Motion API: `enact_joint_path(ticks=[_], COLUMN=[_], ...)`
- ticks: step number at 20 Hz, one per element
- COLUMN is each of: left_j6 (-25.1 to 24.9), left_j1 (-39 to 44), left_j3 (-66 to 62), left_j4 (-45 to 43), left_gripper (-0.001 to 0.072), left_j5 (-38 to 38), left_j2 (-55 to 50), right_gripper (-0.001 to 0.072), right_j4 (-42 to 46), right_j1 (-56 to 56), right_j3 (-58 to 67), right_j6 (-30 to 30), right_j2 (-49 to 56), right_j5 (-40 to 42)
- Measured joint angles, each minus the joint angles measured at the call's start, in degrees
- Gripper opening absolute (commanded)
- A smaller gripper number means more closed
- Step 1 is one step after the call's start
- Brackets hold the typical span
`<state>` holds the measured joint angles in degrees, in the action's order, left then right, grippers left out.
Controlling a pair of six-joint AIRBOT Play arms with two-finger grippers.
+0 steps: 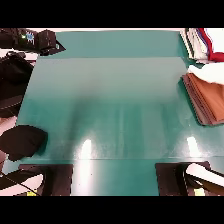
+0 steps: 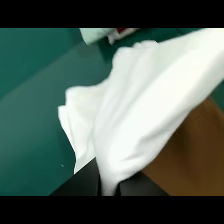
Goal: Fold the shirts.
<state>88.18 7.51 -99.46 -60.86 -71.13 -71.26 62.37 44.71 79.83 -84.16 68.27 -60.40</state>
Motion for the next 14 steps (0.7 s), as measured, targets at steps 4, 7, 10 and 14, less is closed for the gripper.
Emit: enact_joint_path(ticks=[4,7,10,14], left_j6=[-0.74,-1.07,-1.4,-1.57], left_j1=[0.0,0.0,0.0,0.0], left_j3=[0.0,0.0,0.0,0.0], left_j4=[0.0,0.0,0.0,0.02], left_gripper=[0.0031,0.0031,0.0031,0.0031], left_j5=[-0.57,-1.03,-1.57,-1.77], left_j2=[0.0,0.0,0.0,0.0], right_gripper=[0.0483,0.0687,0.0684,0.0675], right_j4=[3.58,4.57,4.92,2.27], right_j1=[4.74,9.22,14.05,14.03], right_j3=[-13.25,-19.89,-21.49,-18.6], right_j6=[-0.13,-0.09,-0.07,0.02], right_j2=[-5.88,-7.67,-8.41,-10.91], right_j5=[-0.7,-0.81,-2.45,-3.93])
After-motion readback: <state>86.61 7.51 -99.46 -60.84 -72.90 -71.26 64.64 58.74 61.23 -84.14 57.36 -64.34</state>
